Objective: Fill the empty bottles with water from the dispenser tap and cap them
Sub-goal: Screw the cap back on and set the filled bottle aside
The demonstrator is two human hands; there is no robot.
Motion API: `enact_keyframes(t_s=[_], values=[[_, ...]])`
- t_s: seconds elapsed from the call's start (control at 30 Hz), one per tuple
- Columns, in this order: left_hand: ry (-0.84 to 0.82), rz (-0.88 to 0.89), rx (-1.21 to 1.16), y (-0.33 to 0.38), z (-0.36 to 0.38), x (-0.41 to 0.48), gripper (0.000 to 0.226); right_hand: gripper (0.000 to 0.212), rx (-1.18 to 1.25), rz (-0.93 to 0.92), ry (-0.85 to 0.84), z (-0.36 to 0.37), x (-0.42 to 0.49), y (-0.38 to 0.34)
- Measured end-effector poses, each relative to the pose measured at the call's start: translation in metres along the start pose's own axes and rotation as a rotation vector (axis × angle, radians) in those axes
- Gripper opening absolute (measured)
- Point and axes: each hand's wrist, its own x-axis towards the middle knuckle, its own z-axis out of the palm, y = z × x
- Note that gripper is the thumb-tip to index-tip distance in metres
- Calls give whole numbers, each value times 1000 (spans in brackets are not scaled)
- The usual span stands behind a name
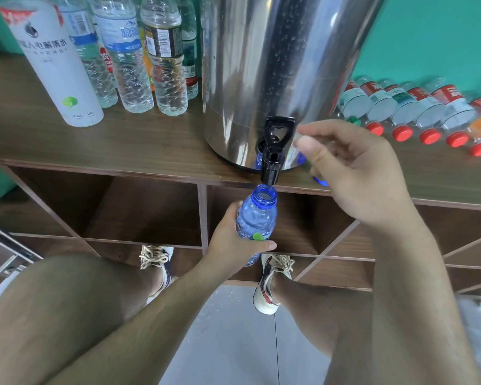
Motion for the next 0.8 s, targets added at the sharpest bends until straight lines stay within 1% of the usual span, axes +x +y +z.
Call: enact_keyframes(t_s=[0.07,0.13,0.17,0.23,0.3,0.37,0.43,0.53,0.6,0.7,0.8], values=[[4,-11,5,0,0,0,76,6,-73,56,137,-10,1,14],[10,-17,10,0,-1,0,73,10,-238,174,193,-20,2,32],[14,-20,15,1,-1,-1,72,18,-326,243,189,-23,1,43],[20,-24,23,2,0,-1,72,42,-451,342,140,-24,-1,62],[16,-27,32,4,0,-1,75,65,-490,403,84,-20,-3,74],[11,-29,40,5,0,-1,77,77,-497,436,51,-14,-3,79],[11,-25,45,5,0,-2,76,76,-508,430,36,-9,-1,82],[7,-18,55,6,0,-1,79,59,-497,395,28,-4,1,81],[5,-19,59,6,0,-1,79,52,-459,370,-6,-8,0,72],[-6,-13,58,6,-1,-2,78,45,-345,325,-173,-15,-3,53],[-28,5,65,7,0,-3,78,50,-252,329,-332,-10,-5,44]])
